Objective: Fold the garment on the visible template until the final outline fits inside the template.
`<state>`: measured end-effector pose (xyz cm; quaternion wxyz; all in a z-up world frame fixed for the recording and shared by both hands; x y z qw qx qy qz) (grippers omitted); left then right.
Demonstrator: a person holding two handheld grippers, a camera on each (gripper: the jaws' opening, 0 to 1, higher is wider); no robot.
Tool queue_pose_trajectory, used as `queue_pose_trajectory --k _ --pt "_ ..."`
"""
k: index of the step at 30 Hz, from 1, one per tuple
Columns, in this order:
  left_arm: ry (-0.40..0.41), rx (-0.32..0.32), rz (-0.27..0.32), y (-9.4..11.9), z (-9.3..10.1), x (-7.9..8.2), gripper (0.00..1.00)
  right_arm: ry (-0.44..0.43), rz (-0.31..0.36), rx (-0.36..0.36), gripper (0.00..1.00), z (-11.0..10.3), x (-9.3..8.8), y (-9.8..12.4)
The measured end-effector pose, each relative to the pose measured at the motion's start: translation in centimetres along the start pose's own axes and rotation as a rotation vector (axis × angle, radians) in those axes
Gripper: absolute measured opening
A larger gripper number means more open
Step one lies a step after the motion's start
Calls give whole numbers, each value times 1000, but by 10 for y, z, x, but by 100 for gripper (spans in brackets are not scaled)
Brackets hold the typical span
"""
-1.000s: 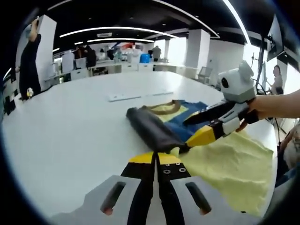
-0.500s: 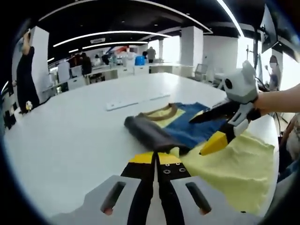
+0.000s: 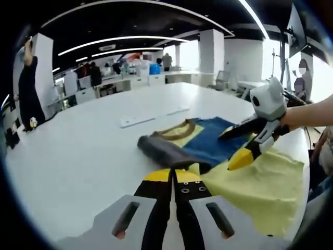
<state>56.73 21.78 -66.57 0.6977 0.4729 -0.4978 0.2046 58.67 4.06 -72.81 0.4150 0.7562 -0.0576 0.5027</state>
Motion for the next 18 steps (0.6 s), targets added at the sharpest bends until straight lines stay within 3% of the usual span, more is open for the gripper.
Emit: queue_pose_trajectory --k 10,18 --pt "13 42 16 10 -12 7 0 6 -7 -14 80 5 -2 2" --pt "17 98 19 21 -33 9 0 9 -6 -8 80 4 -2 2"
Point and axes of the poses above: the point that each gripper's makers call its tool centre point, and the gripper's own axes: y roughly backward along the fingers, z roughly to its right, x roughly out of its top, the point moved 3 cm from there along y, roughly backward along the fingers, and after that the axes turned 5 degrees about y, right-handed, at the moved point
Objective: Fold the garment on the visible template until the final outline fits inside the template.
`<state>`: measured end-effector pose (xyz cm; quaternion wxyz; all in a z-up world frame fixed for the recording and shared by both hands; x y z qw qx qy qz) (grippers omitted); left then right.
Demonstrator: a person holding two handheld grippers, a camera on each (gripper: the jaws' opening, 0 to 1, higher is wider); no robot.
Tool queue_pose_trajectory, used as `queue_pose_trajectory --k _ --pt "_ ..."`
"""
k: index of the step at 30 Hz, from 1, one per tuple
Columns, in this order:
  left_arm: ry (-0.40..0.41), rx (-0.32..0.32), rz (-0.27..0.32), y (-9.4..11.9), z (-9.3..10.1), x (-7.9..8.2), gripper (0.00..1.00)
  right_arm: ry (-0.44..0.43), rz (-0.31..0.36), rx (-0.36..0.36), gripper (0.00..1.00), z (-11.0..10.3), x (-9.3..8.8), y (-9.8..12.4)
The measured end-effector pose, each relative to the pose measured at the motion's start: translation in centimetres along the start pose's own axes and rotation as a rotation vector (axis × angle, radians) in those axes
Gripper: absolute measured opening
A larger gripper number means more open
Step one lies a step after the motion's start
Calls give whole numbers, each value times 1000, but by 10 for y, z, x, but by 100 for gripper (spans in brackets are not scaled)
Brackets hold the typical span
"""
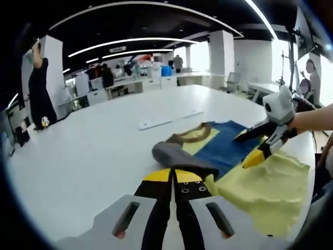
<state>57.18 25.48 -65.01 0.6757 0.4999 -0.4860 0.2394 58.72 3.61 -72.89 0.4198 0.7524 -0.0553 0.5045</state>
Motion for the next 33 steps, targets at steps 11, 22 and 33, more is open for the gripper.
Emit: queue_pose_trajectory --k 11,22,33 --pt "36 76 -3 17 -29 -7 0 19 -6 13 81 -1 -2 1" --pt "68 144 -10 31 -55 -17 0 33 -8 20 81 -1 -2 1" --pt "141 222 -10 47 -91 -34 0 39 -7 31 82 -1 -3 2"
Point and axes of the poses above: the point that each gripper's makers call its tool centre point, and the gripper's own axes: y roughly backward along the fingers, z roughly to its right, x roughly out of its top, the point moved 3 cm from there along y, roughly backward along the fingers, and after that the axes turned 5 degrees about y, right-handed, at the moved point
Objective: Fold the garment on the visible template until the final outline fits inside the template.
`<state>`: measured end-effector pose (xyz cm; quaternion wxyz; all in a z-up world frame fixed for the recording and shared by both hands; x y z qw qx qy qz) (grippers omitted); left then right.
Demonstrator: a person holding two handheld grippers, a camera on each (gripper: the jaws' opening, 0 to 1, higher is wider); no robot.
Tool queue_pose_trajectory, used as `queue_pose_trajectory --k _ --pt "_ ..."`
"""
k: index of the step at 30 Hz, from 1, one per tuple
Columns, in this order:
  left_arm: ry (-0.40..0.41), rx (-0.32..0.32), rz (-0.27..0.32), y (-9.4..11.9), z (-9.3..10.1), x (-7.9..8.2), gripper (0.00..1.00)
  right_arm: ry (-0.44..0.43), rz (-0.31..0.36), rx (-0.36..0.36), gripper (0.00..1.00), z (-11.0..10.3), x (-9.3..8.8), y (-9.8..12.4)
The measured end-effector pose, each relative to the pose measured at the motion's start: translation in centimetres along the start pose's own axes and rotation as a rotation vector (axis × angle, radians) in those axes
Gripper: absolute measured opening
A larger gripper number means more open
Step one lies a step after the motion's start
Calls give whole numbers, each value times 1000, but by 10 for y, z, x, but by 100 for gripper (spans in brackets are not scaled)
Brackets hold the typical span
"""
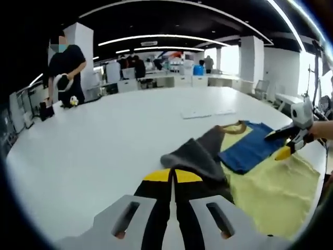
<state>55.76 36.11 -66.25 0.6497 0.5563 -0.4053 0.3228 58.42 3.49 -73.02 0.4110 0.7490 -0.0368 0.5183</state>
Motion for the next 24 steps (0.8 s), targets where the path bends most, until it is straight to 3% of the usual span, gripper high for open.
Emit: queue_pose_trajectory --k 15,24 --pt "107 63 -39 5 -15 -26 0 7 0 17 87 -4 1 0" --pt "97 54 -32 3 -7 -21 0 23 62 34 91 -12 19 8"
Point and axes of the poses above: the point that each gripper's makers call its tool centre point, and the gripper's own axes: y roughly backward along the fingers, z roughly to its right, x roughly out of its top, the point moved 3 cm from there along y, roughly backward along the fingers, and after that the axes turned 5 degrees about y, right-handed, at the moved point
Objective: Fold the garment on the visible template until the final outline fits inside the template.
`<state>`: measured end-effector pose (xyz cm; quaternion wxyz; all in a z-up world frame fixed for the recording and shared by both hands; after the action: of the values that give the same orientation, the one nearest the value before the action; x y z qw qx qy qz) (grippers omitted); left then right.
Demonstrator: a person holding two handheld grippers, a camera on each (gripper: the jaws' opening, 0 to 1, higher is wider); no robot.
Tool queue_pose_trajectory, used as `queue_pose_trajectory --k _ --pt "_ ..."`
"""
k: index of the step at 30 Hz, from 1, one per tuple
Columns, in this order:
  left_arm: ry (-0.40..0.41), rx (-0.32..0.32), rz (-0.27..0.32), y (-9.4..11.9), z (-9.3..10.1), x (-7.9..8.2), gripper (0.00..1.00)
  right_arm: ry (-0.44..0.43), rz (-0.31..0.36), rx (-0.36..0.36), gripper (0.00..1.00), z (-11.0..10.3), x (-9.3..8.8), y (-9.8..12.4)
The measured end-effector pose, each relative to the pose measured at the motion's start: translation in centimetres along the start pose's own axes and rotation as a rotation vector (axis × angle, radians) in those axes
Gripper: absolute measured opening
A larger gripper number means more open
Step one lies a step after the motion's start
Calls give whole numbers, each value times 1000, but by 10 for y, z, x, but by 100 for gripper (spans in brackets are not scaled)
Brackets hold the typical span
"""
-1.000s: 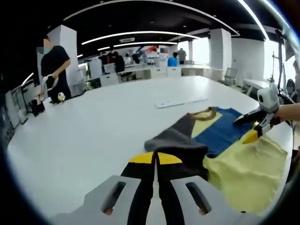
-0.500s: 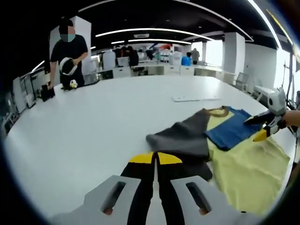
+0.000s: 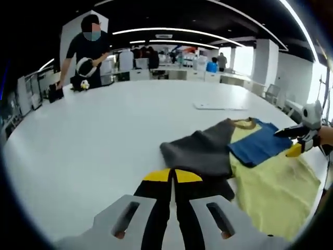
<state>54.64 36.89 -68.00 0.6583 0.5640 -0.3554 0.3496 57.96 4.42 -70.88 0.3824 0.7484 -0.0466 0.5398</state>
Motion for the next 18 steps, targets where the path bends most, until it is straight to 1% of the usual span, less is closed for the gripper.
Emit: queue_pose_trajectory --k 9,18 --pt "-3 -31 17 -2 13 7 0 53 2 25 96 -11 5 19" --pt "-35 -106 52 -2 43 24 0 86 10 35 98 -19 9 41"
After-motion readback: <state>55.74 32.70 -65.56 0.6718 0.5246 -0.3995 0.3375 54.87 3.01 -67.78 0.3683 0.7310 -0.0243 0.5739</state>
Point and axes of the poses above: the point that each gripper's makers call its tool centre point, and the gripper's own axes: y roughly backward along the fingers, z roughly to its right, x roughly out of its top, the point moved 3 cm from there along y, roughly backward along the fingers, and after that the axes turned 5 degrees about y, right-handed, at the moved point
